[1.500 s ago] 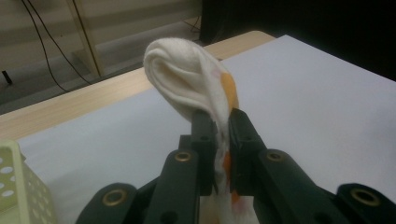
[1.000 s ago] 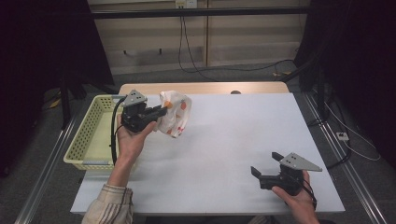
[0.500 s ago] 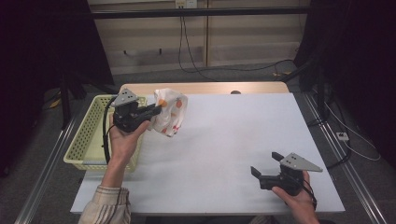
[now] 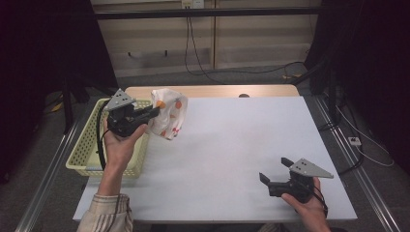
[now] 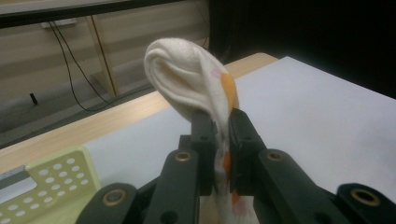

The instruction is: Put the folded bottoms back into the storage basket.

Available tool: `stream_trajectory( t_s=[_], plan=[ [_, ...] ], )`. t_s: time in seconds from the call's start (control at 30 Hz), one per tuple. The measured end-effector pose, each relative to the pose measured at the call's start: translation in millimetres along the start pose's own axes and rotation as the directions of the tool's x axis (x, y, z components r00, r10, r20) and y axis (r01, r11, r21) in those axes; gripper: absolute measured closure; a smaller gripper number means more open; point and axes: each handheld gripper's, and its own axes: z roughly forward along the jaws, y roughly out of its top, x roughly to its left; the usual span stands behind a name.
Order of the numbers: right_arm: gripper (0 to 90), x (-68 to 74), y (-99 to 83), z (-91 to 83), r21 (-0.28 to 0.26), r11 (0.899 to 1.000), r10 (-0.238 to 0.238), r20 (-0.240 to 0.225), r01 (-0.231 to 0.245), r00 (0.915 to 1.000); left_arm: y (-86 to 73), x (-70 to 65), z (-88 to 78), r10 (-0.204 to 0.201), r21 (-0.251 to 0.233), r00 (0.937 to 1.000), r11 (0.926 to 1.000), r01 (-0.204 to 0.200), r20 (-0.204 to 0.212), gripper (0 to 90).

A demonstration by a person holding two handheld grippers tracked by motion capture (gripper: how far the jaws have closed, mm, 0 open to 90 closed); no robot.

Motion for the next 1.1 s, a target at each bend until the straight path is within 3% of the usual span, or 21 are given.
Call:
stream_trajectory(
  t_s=[0.4, 0.8, 1.1],
  plan=[
    [3.0, 0.6, 0.1, -0.2, -0.001, 1.0, 0.001, -0.004, -0.001, 1.0, 3.8, 2.5, -14.9, 0.018, -0.02, 0.9996, 0.9996, -0.019, -0.022, 83.0],
    [3.0, 0.3, 0.0, -0.1, 0.0, 1.0, -0.001, -0.004, 0.001, 1.0, 3.2, 10.6, -28.2, 0.0, -0.033, 0.9992, 0.9995, -0.001, -0.04, 83.1],
    [3.1, -0.2, 0.0, 0.0, 0.0, 1.0, 0.0, 0.0, 0.0, 1.0, 6.7, 17.1, -38.4, 0.009, -0.038, 0.9979, 0.9992, -0.012, -0.065, 83.1]
  ],
)
